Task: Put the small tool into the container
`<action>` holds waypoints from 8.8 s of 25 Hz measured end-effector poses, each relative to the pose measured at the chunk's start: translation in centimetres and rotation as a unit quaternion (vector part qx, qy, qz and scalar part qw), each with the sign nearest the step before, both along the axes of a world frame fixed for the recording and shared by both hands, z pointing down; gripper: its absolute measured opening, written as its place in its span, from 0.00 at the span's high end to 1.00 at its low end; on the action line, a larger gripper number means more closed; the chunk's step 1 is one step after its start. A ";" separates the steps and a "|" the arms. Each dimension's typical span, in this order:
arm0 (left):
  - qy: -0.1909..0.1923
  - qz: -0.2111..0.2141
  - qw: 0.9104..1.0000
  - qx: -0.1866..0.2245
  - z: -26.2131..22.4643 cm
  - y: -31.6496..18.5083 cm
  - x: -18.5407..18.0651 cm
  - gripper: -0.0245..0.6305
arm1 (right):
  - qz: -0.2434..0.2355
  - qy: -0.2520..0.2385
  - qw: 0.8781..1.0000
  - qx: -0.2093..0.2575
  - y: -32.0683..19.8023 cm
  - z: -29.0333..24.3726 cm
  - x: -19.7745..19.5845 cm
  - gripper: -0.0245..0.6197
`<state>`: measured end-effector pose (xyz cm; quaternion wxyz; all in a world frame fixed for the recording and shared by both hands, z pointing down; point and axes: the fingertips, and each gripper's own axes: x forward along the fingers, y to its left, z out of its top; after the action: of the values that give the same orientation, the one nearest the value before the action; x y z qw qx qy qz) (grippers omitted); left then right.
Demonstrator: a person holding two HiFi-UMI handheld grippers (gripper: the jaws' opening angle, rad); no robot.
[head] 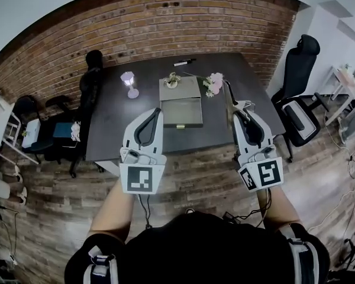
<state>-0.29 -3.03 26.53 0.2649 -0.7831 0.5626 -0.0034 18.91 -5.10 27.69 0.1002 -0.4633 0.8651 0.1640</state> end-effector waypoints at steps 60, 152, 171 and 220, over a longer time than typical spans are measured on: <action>0.025 0.071 0.995 -0.059 4.5 -25.1 -8.7 0.95 | 0.018 0.025 0.997 -0.078 -23.5 5.9 -12.0 0.83; 0.124 -0.045 0.954 -0.271 31.4 -32.7 -12.5 0.95 | -0.208 0.279 0.843 -0.410 -30.7 37.7 -20.2 0.83; 0.126 -0.050 0.946 -0.293 33.8 -32.1 -12.6 0.95 | -0.189 0.301 0.834 -0.422 -31.7 40.2 -20.7 0.81; 0.016 0.025 0.993 -0.113 5.0 -32.3 -5.5 0.95 | -0.080 0.073 0.991 -0.076 -31.1 4.7 -13.1 0.97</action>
<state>-5.81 -35.30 31.57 0.1654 -0.8220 0.5429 -0.0475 5.81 -36.18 32.35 0.0146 -0.3854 0.9145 0.1226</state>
